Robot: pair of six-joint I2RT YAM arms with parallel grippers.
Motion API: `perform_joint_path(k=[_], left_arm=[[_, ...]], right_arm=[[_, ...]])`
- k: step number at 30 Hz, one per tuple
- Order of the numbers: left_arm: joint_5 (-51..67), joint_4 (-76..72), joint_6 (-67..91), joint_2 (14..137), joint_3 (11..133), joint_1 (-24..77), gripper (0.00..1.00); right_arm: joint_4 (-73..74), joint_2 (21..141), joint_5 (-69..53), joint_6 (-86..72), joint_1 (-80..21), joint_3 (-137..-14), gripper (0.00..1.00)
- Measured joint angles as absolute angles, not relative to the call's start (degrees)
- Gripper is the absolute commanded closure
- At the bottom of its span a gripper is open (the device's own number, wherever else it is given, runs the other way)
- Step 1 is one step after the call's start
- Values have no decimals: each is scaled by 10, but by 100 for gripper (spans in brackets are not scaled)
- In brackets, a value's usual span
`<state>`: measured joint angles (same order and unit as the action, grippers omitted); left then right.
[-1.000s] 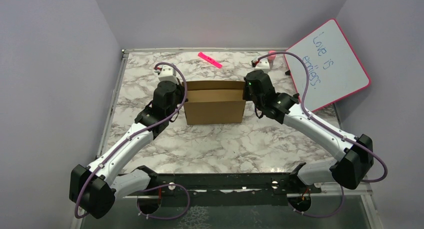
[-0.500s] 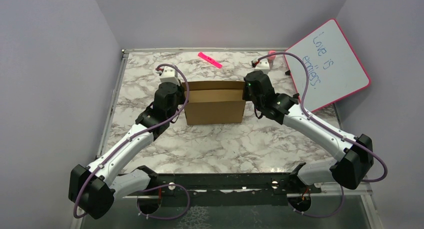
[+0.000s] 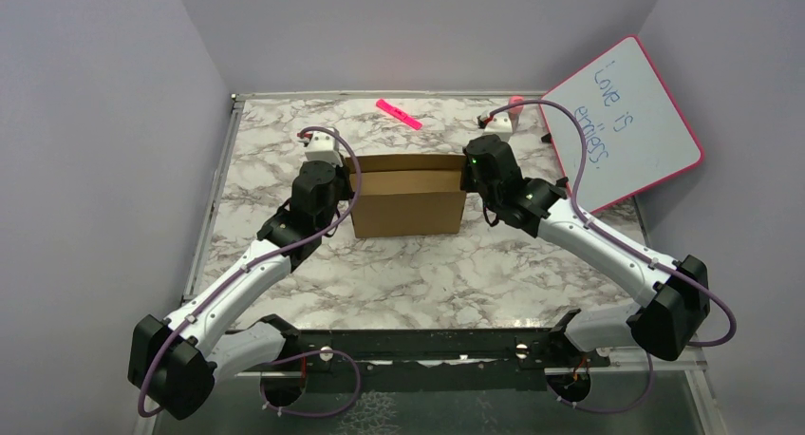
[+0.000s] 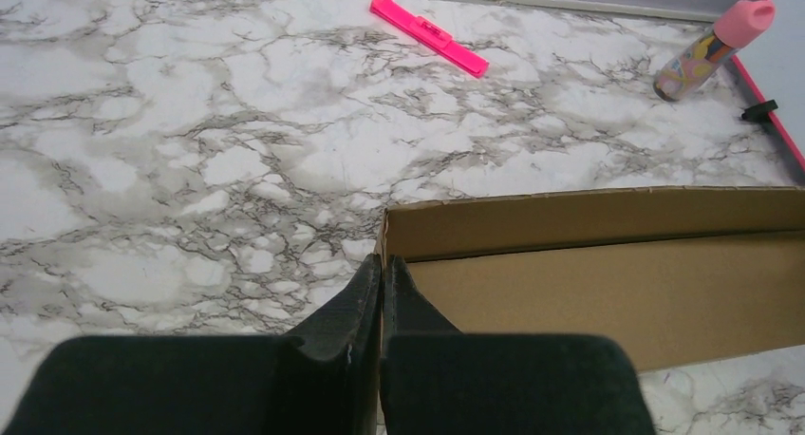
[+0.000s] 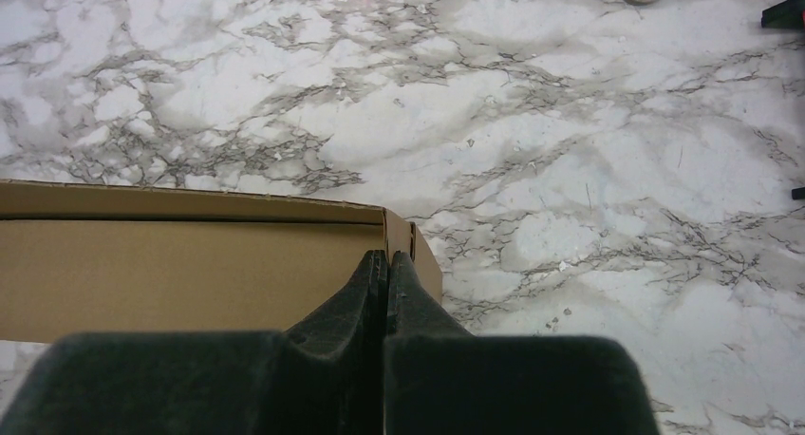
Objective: Fold the paper box
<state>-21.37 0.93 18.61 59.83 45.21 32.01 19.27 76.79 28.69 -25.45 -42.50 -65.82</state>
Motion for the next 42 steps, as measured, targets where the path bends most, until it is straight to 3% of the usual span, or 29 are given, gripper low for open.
perform_joint_path(k=[30,42], left_arm=[[-222,-17,192,588,425,324,98],[-226,-53,234,564,380,329,99]], right_arm=[[179,764,289,-255,-427,-647,99],[115,730,293,-262,-434,-585,98]])
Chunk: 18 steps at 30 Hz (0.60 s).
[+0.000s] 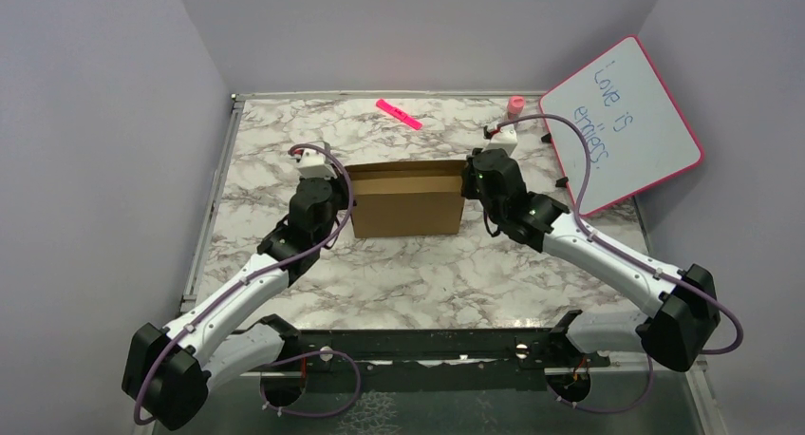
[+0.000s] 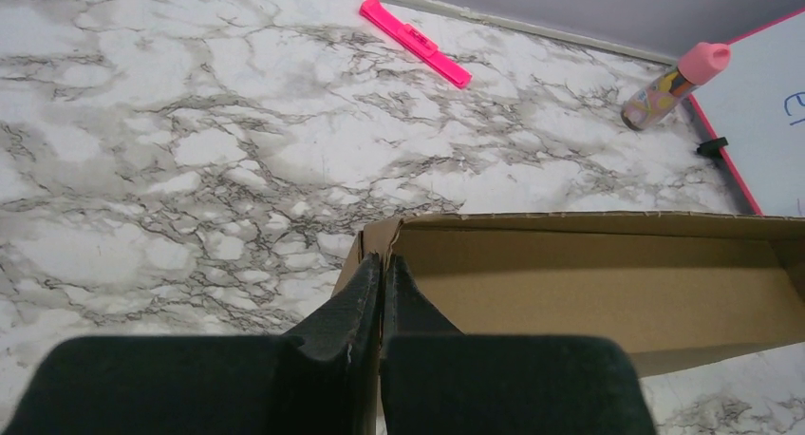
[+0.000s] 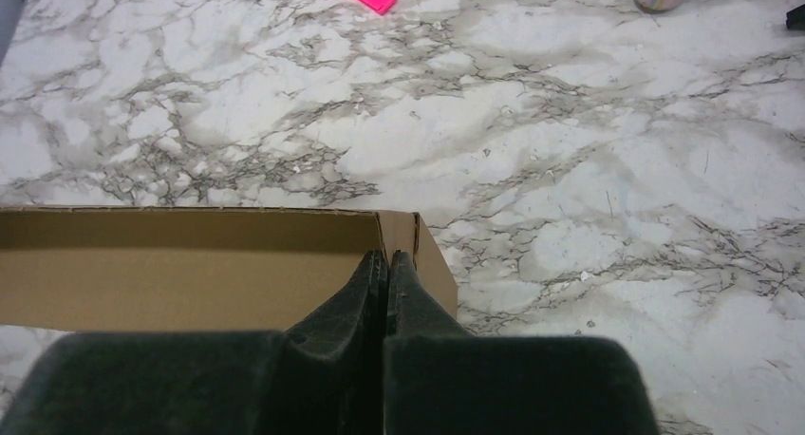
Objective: Fold the paper box
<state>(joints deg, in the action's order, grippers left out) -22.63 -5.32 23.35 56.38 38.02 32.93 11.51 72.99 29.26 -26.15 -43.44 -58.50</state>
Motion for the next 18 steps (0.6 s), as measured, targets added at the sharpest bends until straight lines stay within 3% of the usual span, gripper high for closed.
perform_joint_path(k=[11,18], left_arm=[[-237,-98,265,535,322,341,98],[-236,-102,274,512,305,344,94]], right_arm=[[24,697,300,-269,-442,-508,93],[-15,682,292,-273,-444,-470,79]])
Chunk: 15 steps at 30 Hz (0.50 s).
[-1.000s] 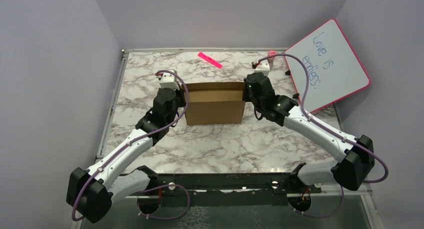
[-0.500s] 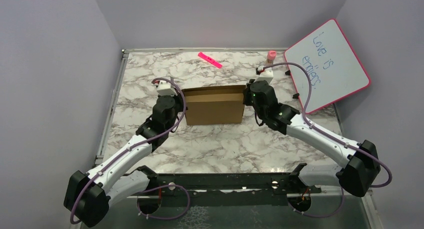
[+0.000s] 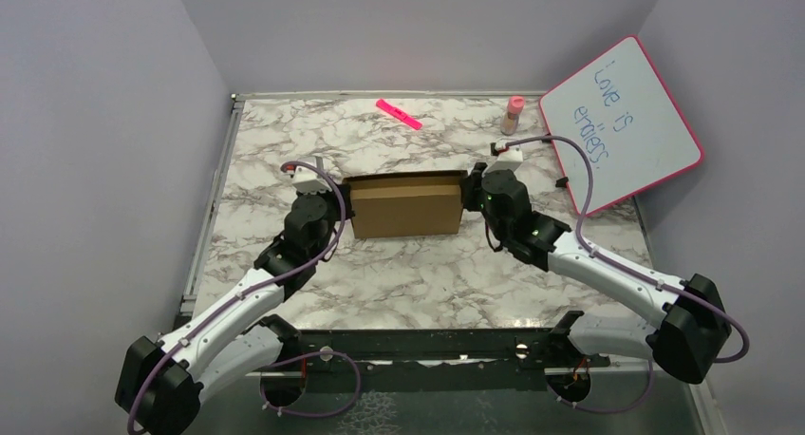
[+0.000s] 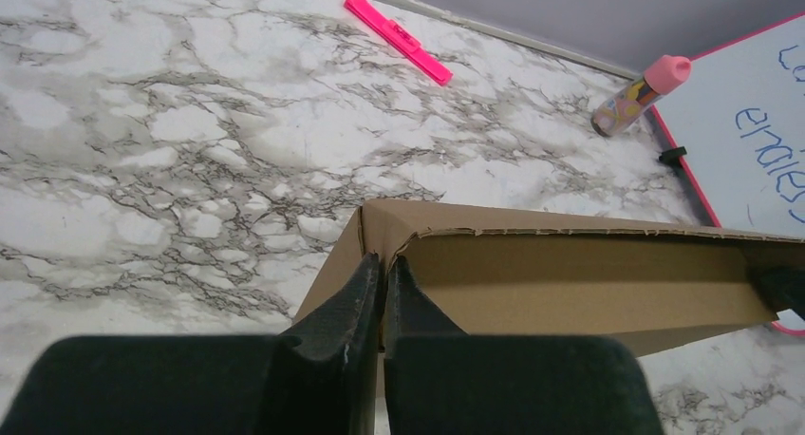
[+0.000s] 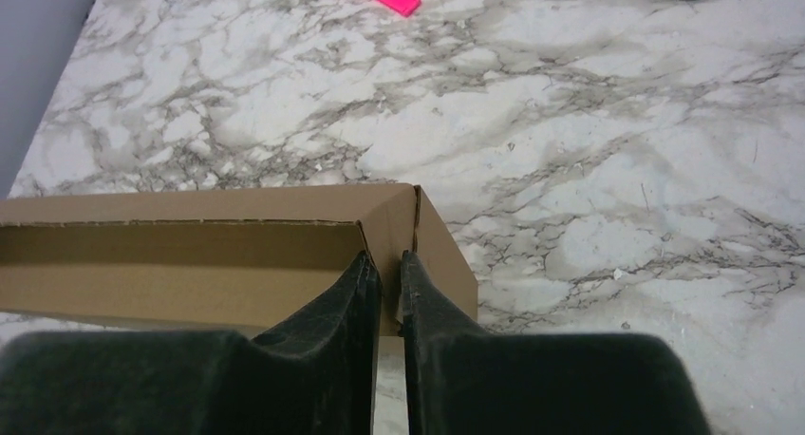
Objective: Fold the paper box
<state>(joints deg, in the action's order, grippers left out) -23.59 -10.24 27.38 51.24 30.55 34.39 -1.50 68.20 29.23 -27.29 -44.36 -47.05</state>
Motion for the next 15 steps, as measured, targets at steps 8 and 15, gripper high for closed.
perform_joint_path(k=[8,15], left_arm=[[-234,-74,300,484,299,347,82],[-234,-30,306,464,302,350,67]], right_arm=[[-11,669,264,-279,-454,-457,44],[6,649,241,-255,-458,-460,17]])
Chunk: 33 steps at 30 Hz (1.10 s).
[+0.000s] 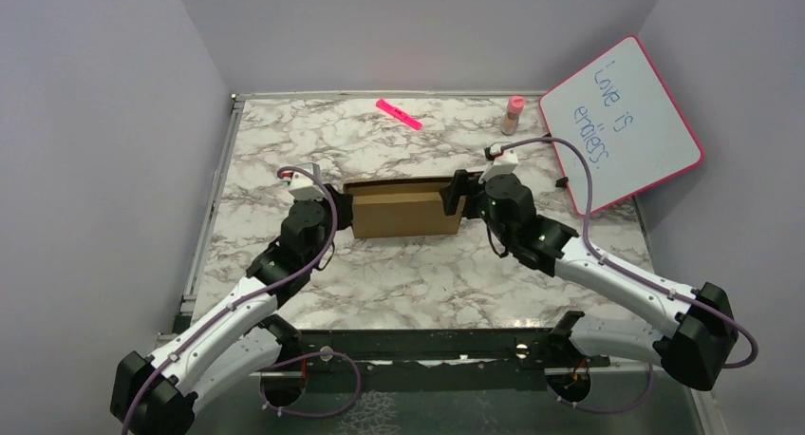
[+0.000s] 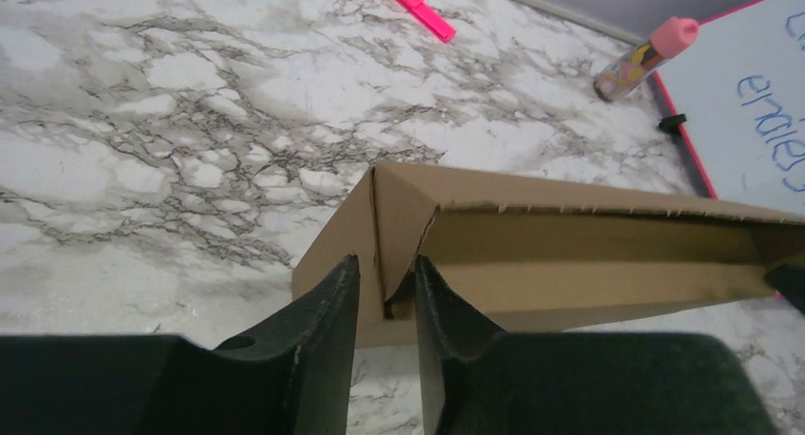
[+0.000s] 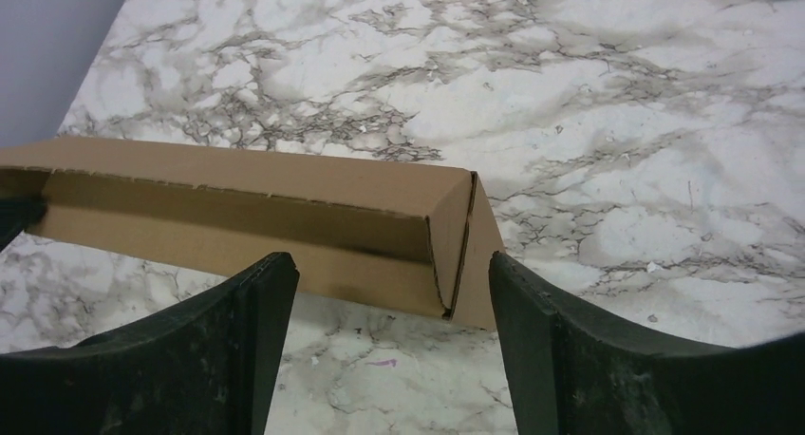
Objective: Fold the paper box
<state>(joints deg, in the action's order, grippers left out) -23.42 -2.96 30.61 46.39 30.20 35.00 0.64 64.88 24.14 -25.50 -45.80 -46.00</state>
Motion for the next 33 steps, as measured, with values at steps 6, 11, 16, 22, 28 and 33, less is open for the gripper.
perform_joint_path(k=[6,11,16,22,28,33], left_arm=[[-235,26,305,439,306,350,60],[-234,55,304,414,305,350,60],[-229,48,310,401,290,350,65],[-207,27,317,399,258,350,70],[-188,-4,319,407,241,350,71],[-182,-33,322,427,233,350,72]], right_arm=[[28,637,221,-207,-458,-498,0],[25,634,180,-150,-458,-534,0],[20,677,139,-101,-458,-594,4],[18,767,100,-65,-458,-674,9],[18,832,67,-47,-458,-702,14],[21,863,50,-43,-458,-702,15]])
